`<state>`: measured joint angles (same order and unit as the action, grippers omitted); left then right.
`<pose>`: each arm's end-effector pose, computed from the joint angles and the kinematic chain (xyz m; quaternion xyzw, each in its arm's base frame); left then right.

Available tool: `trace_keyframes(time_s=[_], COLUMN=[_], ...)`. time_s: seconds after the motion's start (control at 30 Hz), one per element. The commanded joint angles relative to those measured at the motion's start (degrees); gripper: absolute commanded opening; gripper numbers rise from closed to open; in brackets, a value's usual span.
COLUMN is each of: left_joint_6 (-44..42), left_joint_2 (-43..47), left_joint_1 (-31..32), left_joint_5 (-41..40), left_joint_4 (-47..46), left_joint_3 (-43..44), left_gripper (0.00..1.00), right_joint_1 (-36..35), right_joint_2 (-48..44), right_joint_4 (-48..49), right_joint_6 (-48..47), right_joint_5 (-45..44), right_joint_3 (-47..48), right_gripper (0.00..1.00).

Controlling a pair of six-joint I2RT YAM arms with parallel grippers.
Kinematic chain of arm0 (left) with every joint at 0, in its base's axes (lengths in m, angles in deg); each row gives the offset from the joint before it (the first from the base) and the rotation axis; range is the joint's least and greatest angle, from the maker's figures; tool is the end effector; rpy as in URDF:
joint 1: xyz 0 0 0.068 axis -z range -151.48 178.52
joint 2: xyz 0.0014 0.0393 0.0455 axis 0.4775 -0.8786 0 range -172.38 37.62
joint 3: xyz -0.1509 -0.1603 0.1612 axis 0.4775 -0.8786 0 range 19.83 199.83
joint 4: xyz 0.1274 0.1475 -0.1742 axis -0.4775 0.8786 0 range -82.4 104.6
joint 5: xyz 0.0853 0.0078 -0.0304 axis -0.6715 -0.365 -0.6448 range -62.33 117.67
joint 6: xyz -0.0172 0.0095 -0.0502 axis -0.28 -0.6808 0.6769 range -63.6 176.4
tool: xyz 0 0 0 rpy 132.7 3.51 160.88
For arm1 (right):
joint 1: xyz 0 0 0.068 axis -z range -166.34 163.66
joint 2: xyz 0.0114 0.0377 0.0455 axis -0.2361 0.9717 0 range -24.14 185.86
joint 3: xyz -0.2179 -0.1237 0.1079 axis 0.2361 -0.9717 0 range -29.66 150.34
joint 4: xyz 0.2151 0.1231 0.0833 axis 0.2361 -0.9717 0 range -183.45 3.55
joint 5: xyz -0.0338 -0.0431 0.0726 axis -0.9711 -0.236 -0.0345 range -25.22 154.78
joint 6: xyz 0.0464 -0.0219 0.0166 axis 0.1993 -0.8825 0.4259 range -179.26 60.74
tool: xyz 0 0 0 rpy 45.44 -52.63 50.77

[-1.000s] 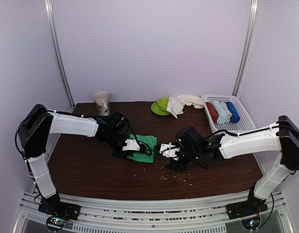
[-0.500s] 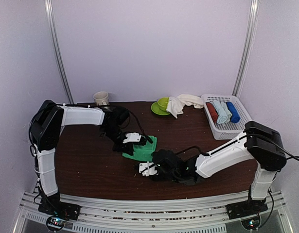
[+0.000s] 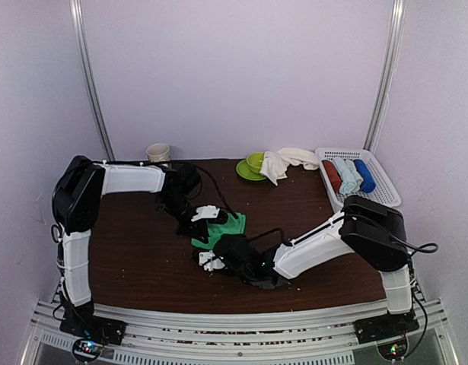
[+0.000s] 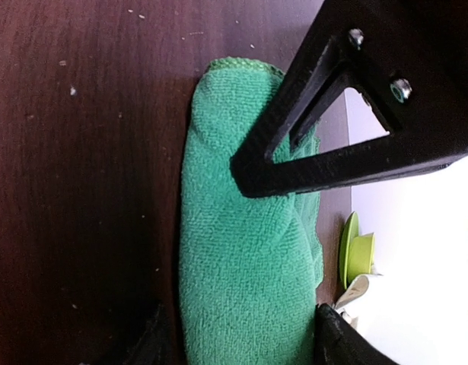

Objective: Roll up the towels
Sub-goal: Roll the towel at the center of the board.

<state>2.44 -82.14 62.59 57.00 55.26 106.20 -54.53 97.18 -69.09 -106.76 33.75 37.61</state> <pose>0.3257 -0.2414 0.1542 0.6843 0.6799 -0.2355 0.1180 0.1780 0.3956 0.1135 -0.6652 0.5599 -0.1575 0.4682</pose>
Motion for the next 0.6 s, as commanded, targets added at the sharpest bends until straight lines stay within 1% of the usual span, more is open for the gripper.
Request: trace_keyframes(time_s=[0.0,0.03,0.13,0.2,0.33,0.43,0.47,0.53,0.57], left_joint_6=[-1.08,-1.27,-1.75,-2.06,-3.04,-2.86,-2.58,-2.18,-2.13], left_joint_2=[-4.26,-4.33,-4.33,-4.33,-3.75,-1.33,-0.13,2.77,4.52], left_joint_1=[-0.15,-0.24,-0.35,-0.37,-0.44,-0.93,-1.23,-1.76,-2.07], left_joint_5=[-2.25,-2.25,-2.04,-1.92,-1.64,-1.74,-1.77,-2.38,-2.4], left_joint_4=[5.45,5.54,5.77,5.91,5.86,3.26,1.94,-0.53,-1.61], left_joint_3=[-1.73,-1.79,-2.02,-2.19,-2.72,-3.97,-4.54,-5.77,-6.51], left_gripper=[0.0,0.0,0.0,0.0,0.0,0.0,0.06,0.1,0.15], right_joint_1=[0.95,1.21,2.15,2.6,3.17,3.48,3.59,3.75,3.97], right_joint_2=[2.35,2.57,3.43,3.91,3.86,3.52,3.41,3.23,3.15], right_joint_4=[-2.62,-2.99,-4.73,-6.57,-10.42,-14.5,-16.55,-19.01,-20.1], right_joint_6=[-0.06,0.11,1.05,1.67,3.29,4.66,5.92,7.27,7.78], right_joint_5=[-2.72,-2.65,-2.44,-1.85,1.63,5.75,7.19,9.58,10.67], right_joint_3=[2.42,2.69,3.76,4.61,6.07,7.44,7.99,8.87,9.17], right_gripper=[0.57,0.49,0.36,0.33,0.23,0.16,0.15,0.12,0.1])
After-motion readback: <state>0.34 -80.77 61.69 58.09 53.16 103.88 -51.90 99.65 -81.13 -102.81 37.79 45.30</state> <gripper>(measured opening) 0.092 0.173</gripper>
